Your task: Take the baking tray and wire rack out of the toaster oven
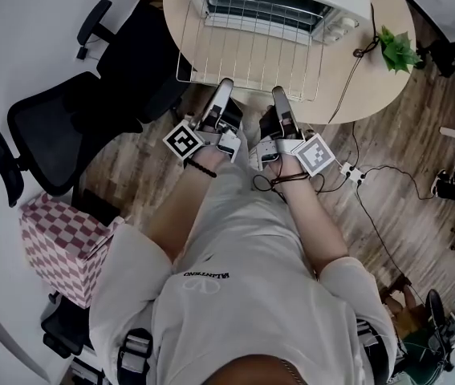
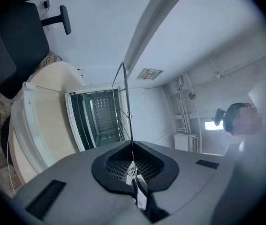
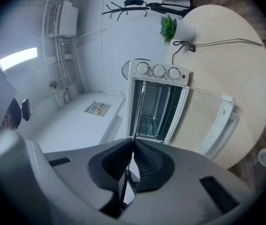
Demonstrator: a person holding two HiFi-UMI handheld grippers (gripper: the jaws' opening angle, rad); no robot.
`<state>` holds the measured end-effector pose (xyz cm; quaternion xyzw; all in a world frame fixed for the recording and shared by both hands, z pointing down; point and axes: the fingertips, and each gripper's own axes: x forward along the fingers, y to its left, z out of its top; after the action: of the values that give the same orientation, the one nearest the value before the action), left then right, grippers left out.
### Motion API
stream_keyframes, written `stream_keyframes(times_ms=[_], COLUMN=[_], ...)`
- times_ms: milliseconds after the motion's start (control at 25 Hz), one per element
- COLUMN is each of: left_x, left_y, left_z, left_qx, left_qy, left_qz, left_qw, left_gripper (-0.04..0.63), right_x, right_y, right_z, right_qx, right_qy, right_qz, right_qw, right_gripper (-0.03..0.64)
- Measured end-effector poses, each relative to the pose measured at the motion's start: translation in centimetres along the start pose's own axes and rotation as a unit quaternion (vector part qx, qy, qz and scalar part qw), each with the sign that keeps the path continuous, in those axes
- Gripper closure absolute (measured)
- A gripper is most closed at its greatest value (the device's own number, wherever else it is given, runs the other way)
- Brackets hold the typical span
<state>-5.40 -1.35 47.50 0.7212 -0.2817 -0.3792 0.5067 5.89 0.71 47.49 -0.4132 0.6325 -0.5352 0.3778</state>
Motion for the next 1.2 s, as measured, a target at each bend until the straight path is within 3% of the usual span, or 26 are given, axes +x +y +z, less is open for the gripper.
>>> stream_keyframes(times_ms=[640, 1200], left_x=[4.8, 13.1], left_y=[-6.6, -7.1], left_z=[0.9, 3.8], left_qx=[0.012, 0.003], left_qy=[0.005, -0.002], left_qz=[-0.042, -0.041], left_qw=[0.999, 0.9992], left_gripper=[0.591, 0.591], right_x=[1.0, 7.6], right_y=[6.7, 9.3], right_z=[3.6, 9.0], right_qx=[-0.048, -0.071], right_qy=[-0.01, -0.031], right_qz=[0.048, 0.055], right_qw=[0.998, 0.995], right_gripper=[0.604, 0.601])
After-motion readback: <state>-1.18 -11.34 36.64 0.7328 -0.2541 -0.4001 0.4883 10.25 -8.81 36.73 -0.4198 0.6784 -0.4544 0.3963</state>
